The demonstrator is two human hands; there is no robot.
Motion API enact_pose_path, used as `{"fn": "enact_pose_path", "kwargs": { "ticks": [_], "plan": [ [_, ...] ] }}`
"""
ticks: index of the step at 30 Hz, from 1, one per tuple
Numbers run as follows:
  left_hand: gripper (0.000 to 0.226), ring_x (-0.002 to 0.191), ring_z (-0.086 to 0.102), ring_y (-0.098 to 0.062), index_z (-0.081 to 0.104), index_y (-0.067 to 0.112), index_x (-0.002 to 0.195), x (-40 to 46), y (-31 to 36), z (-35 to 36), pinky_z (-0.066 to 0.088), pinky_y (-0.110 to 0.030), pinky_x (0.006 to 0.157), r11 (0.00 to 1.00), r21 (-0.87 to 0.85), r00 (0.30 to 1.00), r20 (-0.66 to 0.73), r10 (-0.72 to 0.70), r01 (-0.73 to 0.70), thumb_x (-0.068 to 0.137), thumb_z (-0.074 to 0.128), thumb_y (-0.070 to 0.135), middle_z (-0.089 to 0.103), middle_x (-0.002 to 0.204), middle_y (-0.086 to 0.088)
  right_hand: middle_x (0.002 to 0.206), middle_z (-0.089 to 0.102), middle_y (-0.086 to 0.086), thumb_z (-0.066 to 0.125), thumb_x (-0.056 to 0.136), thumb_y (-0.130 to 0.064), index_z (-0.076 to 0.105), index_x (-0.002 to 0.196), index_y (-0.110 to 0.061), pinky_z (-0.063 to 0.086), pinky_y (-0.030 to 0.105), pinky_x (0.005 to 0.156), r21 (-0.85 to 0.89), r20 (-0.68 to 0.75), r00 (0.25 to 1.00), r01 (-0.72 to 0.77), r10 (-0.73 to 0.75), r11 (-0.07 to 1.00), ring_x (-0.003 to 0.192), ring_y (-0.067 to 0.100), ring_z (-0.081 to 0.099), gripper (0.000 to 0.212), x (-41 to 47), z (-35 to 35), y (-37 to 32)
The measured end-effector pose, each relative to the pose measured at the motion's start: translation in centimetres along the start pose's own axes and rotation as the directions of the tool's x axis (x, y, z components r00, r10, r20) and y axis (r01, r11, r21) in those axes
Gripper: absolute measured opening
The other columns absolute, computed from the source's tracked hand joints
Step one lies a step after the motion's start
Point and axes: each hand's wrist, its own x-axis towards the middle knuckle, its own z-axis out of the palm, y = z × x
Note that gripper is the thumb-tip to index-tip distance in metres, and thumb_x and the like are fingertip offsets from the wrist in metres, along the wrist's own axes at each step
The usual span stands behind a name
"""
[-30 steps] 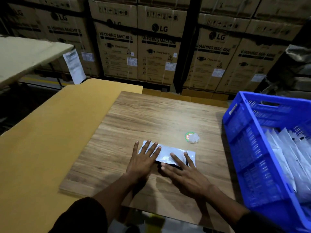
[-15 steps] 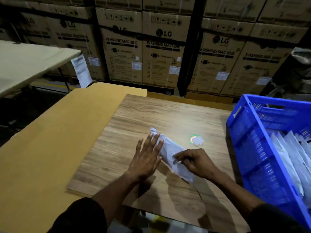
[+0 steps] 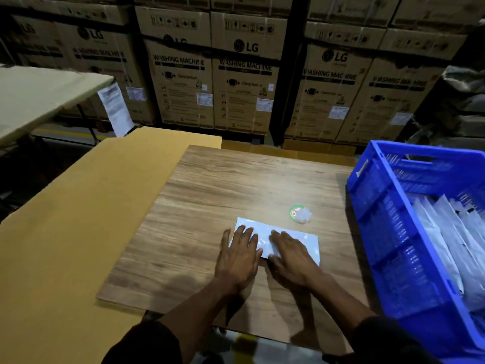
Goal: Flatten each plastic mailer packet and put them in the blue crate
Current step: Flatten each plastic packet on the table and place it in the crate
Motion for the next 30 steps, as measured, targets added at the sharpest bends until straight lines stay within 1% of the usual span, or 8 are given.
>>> {"fn": "enact_pose_path", "kwargs": {
  "ticks": [3, 6, 8, 12, 14, 18, 23, 30],
  "plan": [
    [0.049, 0.125, 0.060, -0.026, 0.072, 0.010, 0.121, 0.9, -0.1, 0.6, 0.033, -0.047, 0.110, 0.995, -0.043, 0.996, 0.005, 0.085, -0.085, 0.097, 0.035, 0.033, 0.067, 0.130, -0.007, 0.157, 0.038, 0.006, 0.024, 0.091, -0.046, 0.045, 0.146, -0.011, 0.031, 0.050, 0.114, -0.116, -0.065, 0.997, 0.034, -0.041, 0.993, 0.146, 0.030, 0.032, 0.068, -0.4, 0.9, -0.6],
    [0.050, 0.123, 0.062, -0.026, 0.072, 0.007, 0.121, 1.9, -0.4, 0.9, 0.048, -0.043, 0.105, 0.992, -0.074, 0.992, 0.064, 0.111, -0.106, 0.095, 0.035, 0.031, 0.067, 0.130, -0.010, 0.153, 0.045, 0.007, 0.034, 0.094, -0.038, 0.053, 0.140, -0.011, 0.035, 0.053, 0.111, -0.211, -0.081, 0.993, 0.065, -0.083, 0.975, 0.143, 0.027, 0.039, 0.056, 0.1, 1.1, -1.2],
    [0.051, 0.121, 0.063, -0.027, 0.072, 0.007, 0.119, 2.4, -0.8, 1.1, 0.051, -0.044, 0.100, 0.993, -0.074, 0.989, 0.108, 0.097, -0.089, 0.094, 0.035, 0.031, 0.068, 0.127, -0.011, 0.157, 0.038, 0.007, 0.027, 0.097, -0.039, 0.045, 0.146, -0.008, 0.031, 0.054, 0.114, -0.196, -0.085, 0.992, 0.071, -0.089, 0.978, 0.146, 0.025, 0.033, 0.061, 0.7, 0.9, -1.9],
    [0.056, 0.123, 0.062, -0.026, 0.069, 0.006, 0.125, 2.1, -1.4, 1.9, 0.050, -0.043, 0.100, 0.993, -0.087, 0.992, 0.096, 0.084, -0.075, 0.095, 0.033, 0.036, 0.067, 0.131, -0.011, 0.166, 0.004, -0.001, -0.005, 0.089, -0.049, 0.014, 0.158, -0.012, 0.007, 0.049, 0.123, -0.148, 0.015, 0.997, 0.073, -0.072, 0.986, 0.153, 0.018, 0.002, 0.081, 1.3, 1.0, -2.1],
    [0.057, 0.128, 0.058, -0.025, 0.064, 0.008, 0.132, 1.4, -1.7, 2.6, 0.048, -0.044, 0.104, 0.994, -0.077, 0.994, 0.075, 0.083, -0.077, 0.096, 0.033, 0.038, 0.063, 0.137, -0.010, 0.165, 0.004, -0.002, 0.000, 0.092, -0.048, 0.014, 0.159, -0.012, 0.012, 0.052, 0.122, -0.160, -0.023, 0.996, 0.082, -0.087, 0.984, 0.153, 0.018, 0.002, 0.076, 1.1, 1.5, -1.8],
    [0.058, 0.136, 0.051, -0.024, 0.056, 0.012, 0.142, 0.9, -1.9, 2.9, 0.046, -0.045, 0.107, 0.994, -0.088, 0.996, 0.067, 0.066, -0.060, 0.097, 0.033, 0.040, 0.055, 0.147, -0.006, 0.163, -0.012, -0.008, -0.009, 0.087, -0.051, 0.000, 0.159, -0.017, -0.003, 0.044, 0.122, -0.195, 0.036, 0.997, 0.069, -0.063, 0.978, 0.151, 0.011, -0.012, 0.080, 1.3, 1.9, -1.3],
    [0.059, 0.143, 0.042, -0.026, 0.049, 0.016, 0.148, 0.4, -2.0, 3.0, 0.045, -0.048, 0.106, 0.993, -0.113, 0.997, 0.060, 0.047, -0.040, 0.098, 0.034, 0.043, 0.047, 0.154, -0.002, 0.164, -0.012, -0.008, -0.005, 0.089, -0.050, -0.002, 0.159, -0.018, -0.005, 0.044, 0.122, -0.198, 0.047, 0.997, 0.076, -0.068, 0.977, 0.151, 0.011, -0.015, 0.077, 1.3, 1.9, -1.4],
    [0.060, 0.147, 0.031, -0.042, 0.039, 0.014, 0.154, -0.1, -2.2, 3.7, 0.038, -0.053, 0.112, 0.991, -0.112, 0.997, 0.028, 0.074, -0.070, 0.102, 0.034, 0.042, 0.036, 0.161, -0.004, 0.164, -0.008, -0.008, 0.005, 0.096, -0.049, 0.003, 0.159, -0.018, -0.001, 0.047, 0.123, -0.171, 0.019, 0.998, 0.067, -0.065, 0.983, 0.151, 0.011, -0.011, 0.070, 1.2, 2.6, -1.0]
  ]
}}
